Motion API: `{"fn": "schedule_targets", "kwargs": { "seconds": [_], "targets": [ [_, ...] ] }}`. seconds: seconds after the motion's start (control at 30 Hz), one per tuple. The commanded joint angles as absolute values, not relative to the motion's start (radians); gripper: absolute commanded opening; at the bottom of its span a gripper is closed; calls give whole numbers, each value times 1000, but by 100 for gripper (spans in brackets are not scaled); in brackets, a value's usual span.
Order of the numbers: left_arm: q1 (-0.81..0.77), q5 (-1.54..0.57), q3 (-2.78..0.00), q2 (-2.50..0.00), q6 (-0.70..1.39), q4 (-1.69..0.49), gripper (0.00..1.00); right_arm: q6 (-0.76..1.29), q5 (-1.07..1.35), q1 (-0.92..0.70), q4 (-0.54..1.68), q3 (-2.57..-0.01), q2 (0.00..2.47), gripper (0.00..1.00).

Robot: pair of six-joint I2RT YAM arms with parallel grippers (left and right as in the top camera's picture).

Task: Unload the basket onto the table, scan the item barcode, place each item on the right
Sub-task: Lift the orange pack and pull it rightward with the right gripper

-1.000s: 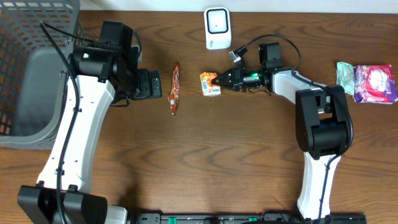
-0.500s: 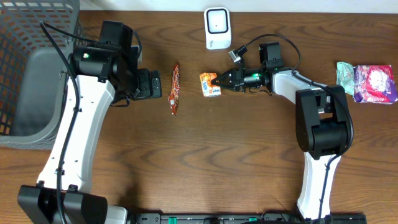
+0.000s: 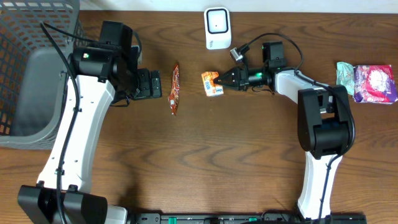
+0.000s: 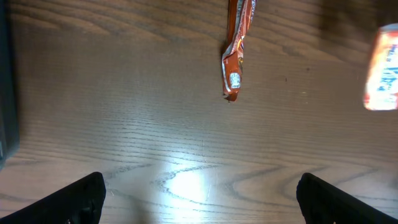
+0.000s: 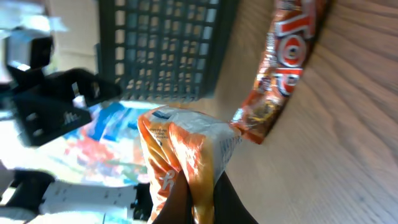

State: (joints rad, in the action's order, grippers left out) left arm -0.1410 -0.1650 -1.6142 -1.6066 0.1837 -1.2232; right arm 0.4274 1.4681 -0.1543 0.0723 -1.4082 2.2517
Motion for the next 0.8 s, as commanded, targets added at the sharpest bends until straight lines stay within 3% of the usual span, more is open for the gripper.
{"fn": "schedule_targets", "kwargs": {
  "seconds": [0.0,0.77],
  "targets": [
    [-141,-155,-1611,-1608,188,-1226,98,384,1562,-144,63,-1424,2265,1],
    [-141,-155,-1611,-1608,188,-1226,98,385,1526,-147,63,-1424,2265,1]
  ]
}}
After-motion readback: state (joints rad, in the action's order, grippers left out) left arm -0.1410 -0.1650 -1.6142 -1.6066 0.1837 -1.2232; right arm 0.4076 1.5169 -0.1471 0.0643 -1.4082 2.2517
